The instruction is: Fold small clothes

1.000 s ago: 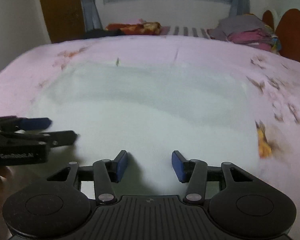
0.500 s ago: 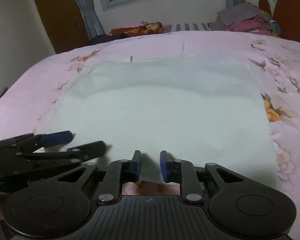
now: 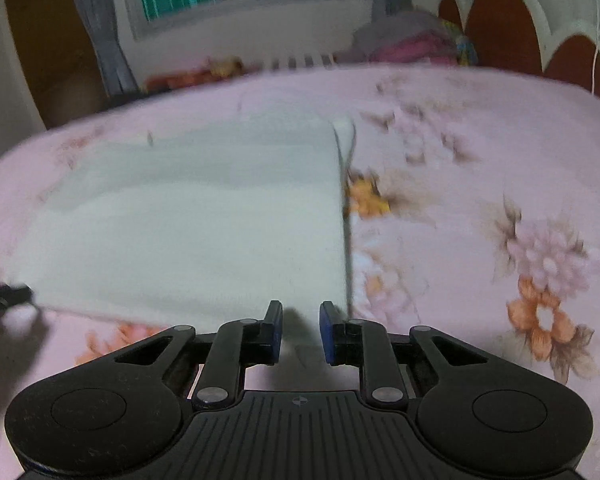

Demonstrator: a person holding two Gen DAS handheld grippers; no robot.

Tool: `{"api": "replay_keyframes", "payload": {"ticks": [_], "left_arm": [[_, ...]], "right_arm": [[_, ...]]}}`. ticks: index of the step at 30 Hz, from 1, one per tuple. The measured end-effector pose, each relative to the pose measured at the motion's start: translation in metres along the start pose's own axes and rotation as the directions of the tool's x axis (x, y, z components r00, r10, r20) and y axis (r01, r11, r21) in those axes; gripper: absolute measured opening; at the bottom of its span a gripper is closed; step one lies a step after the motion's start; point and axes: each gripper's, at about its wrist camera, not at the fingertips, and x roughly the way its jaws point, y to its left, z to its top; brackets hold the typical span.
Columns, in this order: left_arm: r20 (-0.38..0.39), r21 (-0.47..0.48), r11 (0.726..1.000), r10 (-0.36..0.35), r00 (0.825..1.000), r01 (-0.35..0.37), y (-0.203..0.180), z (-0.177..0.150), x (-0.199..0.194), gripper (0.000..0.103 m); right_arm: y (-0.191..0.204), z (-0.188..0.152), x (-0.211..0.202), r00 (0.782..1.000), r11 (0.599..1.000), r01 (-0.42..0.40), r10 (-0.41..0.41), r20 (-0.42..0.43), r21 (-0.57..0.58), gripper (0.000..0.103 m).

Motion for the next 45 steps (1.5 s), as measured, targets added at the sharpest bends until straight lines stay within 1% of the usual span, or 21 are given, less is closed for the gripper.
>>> {"api": "replay_keyframes", "payload": {"ticks": [2, 3, 4, 6, 7, 9, 13, 20, 24, 26, 27, 28, 29, 30, 31, 34, 36, 37, 39, 41, 45], "left_arm": [[0.005, -0.020, 1.000, 0.005, 1.000, -0.005, 0.000, 0.003, -0.003, 0.058], [0.013, -0.022, 1.000, 0.006, 1.000, -0.005, -0.001, 0.004, -0.005, 0.058], [0.014, -0.011, 1.000, 0.014, 1.000, -0.014, -0.002, 0.004, -0.007, 0.059], [-0.030, 0.004, 0.999, 0.035, 0.999, -0.035, -0.002, 0.000, 0.001, 0.060], [-0.023, 0.005, 0.999, 0.038, 0.999, -0.037, -0.002, 0.000, 0.001, 0.061], [-0.033, 0.003, 0.999, 0.042, 0.999, -0.042, -0.004, 0.003, -0.001, 0.060], [-0.046, -0.011, 0.999, 0.039, 0.998, -0.039, -0.002, 0.004, 0.000, 0.061], [-0.059, 0.023, 0.998, 0.064, 0.996, -0.063, -0.008, 0.004, 0.001, 0.064], [-0.095, 0.040, 0.996, 0.088, 0.992, -0.085, -0.011, 0.001, 0.002, 0.072], [-0.070, -0.005, 0.996, 0.093, 0.993, -0.094, -0.007, -0.002, -0.011, 0.073], [-0.044, -0.049, 0.996, 0.073, 0.996, -0.075, -0.003, -0.005, -0.018, 0.074], [-0.023, -0.109, 0.993, 0.034, 0.999, -0.037, 0.002, -0.010, -0.024, 0.072], [-0.016, -0.176, 0.984, -0.019, 1.000, 0.016, 0.008, -0.015, -0.026, 0.065], [-0.005, -0.259, 0.963, -0.073, 0.997, 0.069, 0.015, -0.020, -0.026, 0.061], [0.035, -0.362, 0.923, -0.125, 0.991, 0.130, 0.023, -0.027, -0.025, 0.061], [0.161, -0.583, 0.765, -0.221, 0.962, 0.274, 0.043, -0.041, -0.010, 0.061], [0.205, -0.631, 0.714, -0.222, 0.953, 0.302, 0.049, -0.040, -0.001, 0.059], [0.219, -0.646, 0.698, -0.220, 0.951, 0.310, 0.051, -0.037, 0.005, 0.058], [0.238, -0.657, 0.683, -0.214, 0.947, 0.319, 0.052, -0.034, 0.014, 0.050], [0.260, -0.680, 0.657, -0.200, 0.945, 0.326, 0.054, -0.031, 0.023, 0.044], [0.278, -0.698, 0.631, -0.197, 0.940, 0.339, 0.056, -0.022, 0.039, 0.036]], "right_arm": [[0.001, -0.001, 0.003, 1.000, 1.000, 0.014, -0.014, -0.010, -0.003, 0.021], [-0.001, -0.003, 0.012, 0.998, 1.000, 0.029, -0.029, -0.061, 0.003, 0.021], [-0.004, -0.005, 0.014, 0.997, 0.999, 0.029, -0.028, -0.076, 0.014, 0.021], [-0.006, -0.004, 0.005, 0.999, 1.000, 0.008, -0.007, -0.038, 0.028, 0.021], [-0.006, -0.004, 0.003, 1.000, 1.000, 0.000, 0.001, -0.022, 0.028, 0.021], [-0.006, -0.007, 0.012, 0.998, 1.000, 0.019, -0.018, -0.068, 0.017, 0.021], [-0.007, -0.009, 0.006, 0.999, 1.000, 0.001, 0.000, -0.040, 0.014, 0.021], [-0.008, -0.009, 0.013, 0.997, 1.000, 0.010, -0.011, -0.078, -0.018, 0.021], [-0.009, -0.012, 0.015, 0.997, 0.999, 0.019, -0.023, -0.079, -0.043, 0.021], [-0.012, -0.012, 0.015, 0.996, 0.999, 0.017, -0.020, -0.089, -0.039, 0.021], [-0.013, -0.011, 0.012, 0.996, 1.000, 0.015, -0.018, -0.091, -0.027, 0.021], [-0.014, -0.009, 0.002, 0.999, 1.000, -0.002, 0.002, -0.054, -0.003, 0.021], [-0.015, -0.008, -0.012, 0.999, 0.999, -0.052, 0.051, 0.015, 0.009, 0.021], [-0.013, -0.007, -0.022, 0.995, 0.996, -0.086, 0.085, 0.057, 0.007, 0.017], [-0.010, -0.006, -0.026, 0.992, 0.995, -0.102, 0.102, 0.071, 0.004, 0.005], [-0.005, 0.003, -0.022, 0.986, 0.986, -0.156, 0.152, 0.075, 0.064, 0.004], [0.002, 0.012, -0.012, 0.983, 0.980, -0.175, 0.169, 0.072, 0.095, 0.004], [0.008, 0.017, -0.007, 0.983, 0.979, -0.179, 0.173, 0.067, 0.098, 0.004], [0.022, 0.030, 0.004, 0.982, 0.979, -0.186, 0.181, 0.061, 0.085, 0.004], [0.035, 0.045, 0.018, 0.980, 0.977, -0.195, 0.191, 0.057, 0.081, 0.004], [0.066, 0.071, 0.053, 0.979, 0.976, -0.204, 0.201, 0.040, 0.072, 0.004]]}}
